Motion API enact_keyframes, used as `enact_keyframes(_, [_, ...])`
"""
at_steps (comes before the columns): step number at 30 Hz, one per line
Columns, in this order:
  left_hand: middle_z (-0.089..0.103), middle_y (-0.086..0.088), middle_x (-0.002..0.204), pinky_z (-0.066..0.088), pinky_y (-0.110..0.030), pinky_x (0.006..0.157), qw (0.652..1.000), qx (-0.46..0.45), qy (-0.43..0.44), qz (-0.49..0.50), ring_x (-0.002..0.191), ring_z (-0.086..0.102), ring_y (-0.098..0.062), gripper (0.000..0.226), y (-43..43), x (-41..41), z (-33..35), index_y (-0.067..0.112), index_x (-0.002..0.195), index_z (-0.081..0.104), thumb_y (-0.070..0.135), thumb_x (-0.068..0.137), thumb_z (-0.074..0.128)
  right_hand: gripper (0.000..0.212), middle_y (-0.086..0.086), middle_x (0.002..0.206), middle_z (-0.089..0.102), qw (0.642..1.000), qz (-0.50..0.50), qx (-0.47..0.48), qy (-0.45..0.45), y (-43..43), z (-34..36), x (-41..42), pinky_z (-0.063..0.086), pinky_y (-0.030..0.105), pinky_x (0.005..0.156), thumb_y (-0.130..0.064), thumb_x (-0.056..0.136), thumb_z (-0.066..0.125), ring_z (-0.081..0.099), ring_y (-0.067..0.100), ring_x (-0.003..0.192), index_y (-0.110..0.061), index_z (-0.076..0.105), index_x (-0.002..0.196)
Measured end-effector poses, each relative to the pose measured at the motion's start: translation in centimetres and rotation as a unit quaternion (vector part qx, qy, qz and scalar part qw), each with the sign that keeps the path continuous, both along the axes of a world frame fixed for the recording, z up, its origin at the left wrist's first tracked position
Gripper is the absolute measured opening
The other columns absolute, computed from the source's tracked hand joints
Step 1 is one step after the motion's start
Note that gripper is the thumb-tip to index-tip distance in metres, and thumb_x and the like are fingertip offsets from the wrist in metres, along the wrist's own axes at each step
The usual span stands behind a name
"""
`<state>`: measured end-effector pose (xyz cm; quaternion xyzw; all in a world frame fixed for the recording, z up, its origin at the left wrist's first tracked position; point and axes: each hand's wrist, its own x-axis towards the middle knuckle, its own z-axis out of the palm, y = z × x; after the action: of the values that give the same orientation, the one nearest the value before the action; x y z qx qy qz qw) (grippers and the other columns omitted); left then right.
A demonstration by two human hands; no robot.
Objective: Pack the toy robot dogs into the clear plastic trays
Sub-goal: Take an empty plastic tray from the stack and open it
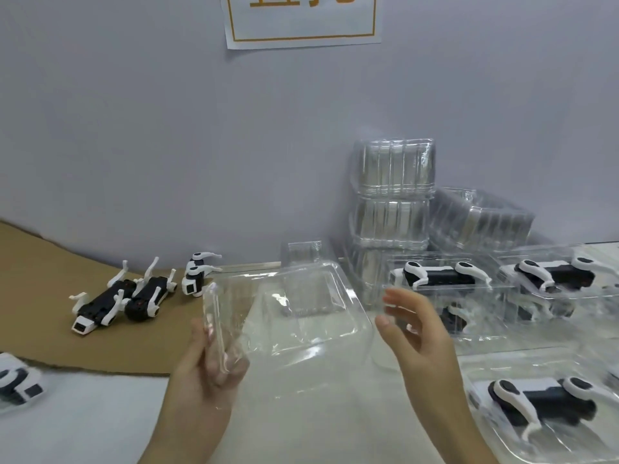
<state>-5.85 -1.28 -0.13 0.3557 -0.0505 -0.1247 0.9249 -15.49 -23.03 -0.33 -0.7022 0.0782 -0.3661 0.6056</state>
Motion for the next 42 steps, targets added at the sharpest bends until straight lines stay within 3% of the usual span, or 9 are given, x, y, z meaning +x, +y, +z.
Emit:
enact_keyframes(4, [0.016,0.008,0.052,0.028,-0.019,0.042,0.998,0.005,0.056,-0.022,0.049,0.012,-0.009,0.045,0.2,0.1,-1.0,0.025,0.052,0.051,0.038,0.095,0.051,0.062,-0.023,0.125,0.061,0.983,0.099,0.111,0.106,0.1,-0.7,0.6,0.048,0.026,0.095,-0.063,0.071,0.072,0.06,-0.005,0.114,-0.042,0.055,0.127])
enact_keyframes(8, [0.015,0.007,0.041,0.021,-0.018,0.039,0.993,0.1,0.054,-0.02,0.042,0.013,-0.008,0.053,-0.2,0.1,-1.4,0.028,0.052,0.059,0.049,0.099,0.047,0.063,-0.008,0.128,0.065,0.96,0.166,0.203,0.102,-0.2,-0.8,0.5,0.054,0.04,0.091,-0.056,0.072,0.067,0.069,0.014,0.111,-0.034,0.058,0.131])
enact_keyframes(12, [0.006,0.002,0.051,0.015,-0.02,0.039,0.993,0.095,0.062,-0.026,0.047,0.005,-0.012,0.045,-0.3,-0.2,-2.1,0.021,0.058,0.04,0.046,0.094,0.05,0.07,-0.005,0.125,0.066,0.965,0.146,0.19,0.104,-0.1,-0.7,0.6,0.057,0.032,0.079,-0.05,0.061,0.083,0.07,0.015,0.108,-0.034,0.063,0.126])
enact_keyframes(17, [0.053,0.0,0.058,0.039,-0.025,0.051,0.972,0.22,0.062,0.052,0.047,0.04,-0.012,0.03,-0.9,0.5,-2.3,0.02,0.078,0.055,0.031,0.104,0.045,0.066,-0.005,0.113,0.072,0.967,0.131,0.204,0.082,-0.5,-0.7,0.7,0.057,0.027,0.07,-0.046,0.053,0.086,0.071,0.017,0.103,-0.034,0.069,0.116])
enact_keyframes(22, [0.074,-0.004,0.118,0.046,-0.044,0.091,0.974,0.223,0.009,0.022,0.11,0.065,-0.025,0.067,0.9,0.7,-2.0,0.016,0.124,0.068,0.063,0.1,0.027,0.058,-0.001,0.106,0.075,0.965,0.151,0.187,0.102,-1.0,-0.1,0.4,0.057,0.03,0.066,-0.035,0.061,0.08,0.073,0.022,0.097,-0.028,0.068,0.118])
enact_keyframes(29, [0.066,-0.019,0.128,0.039,-0.046,0.08,0.936,0.271,-0.06,-0.216,0.099,0.06,-0.036,0.082,1.5,0.4,-1.2,0.008,0.134,0.06,0.072,0.089,0.034,0.045,0.001,0.109,0.076,0.931,0.282,0.075,0.22,-1.1,0.7,-0.6,0.051,0.032,0.075,-0.045,0.058,0.076,0.072,0.023,0.1,-0.036,0.077,0.102])
enact_keyframes(35, [0.069,-0.003,0.123,0.051,-0.036,0.067,0.878,0.374,-0.145,-0.26,0.092,0.069,-0.027,0.033,-0.6,-0.3,-2.3,0.039,0.117,0.069,0.056,0.09,0.064,0.033,-0.009,0.111,0.075,0.917,0.294,0.019,0.269,0.6,0.2,-0.5,0.051,0.03,0.087,-0.039,0.075,0.074,0.07,0.014,0.104,-0.031,0.075,0.107])
enact_keyframes(40, [0.071,-0.003,0.118,0.05,-0.032,0.064,0.941,0.299,-0.082,-0.132,0.079,0.069,-0.019,0.041,-1.5,0.0,-3.2,0.031,0.103,0.076,0.014,0.066,0.082,0.044,-0.023,0.122,0.067,0.954,0.201,0.069,0.212,1.0,0.3,-0.4,0.047,0.018,0.089,-0.054,0.074,0.073,0.063,-0.01,0.107,-0.042,0.068,0.117])
enact_keyframes(42, [0.071,0.002,0.116,0.05,-0.033,0.074,0.966,0.247,-0.062,-0.054,0.085,0.069,-0.017,0.038,-1.3,-0.3,-3.0,0.032,0.106,0.075,0.027,0.069,0.078,0.054,-0.026,0.117,0.067,0.952,0.197,0.093,0.214,0.7,0.2,-0.5,0.049,0.023,0.089,-0.062,0.068,0.068,0.063,-0.01,0.105,-0.046,0.064,0.12])
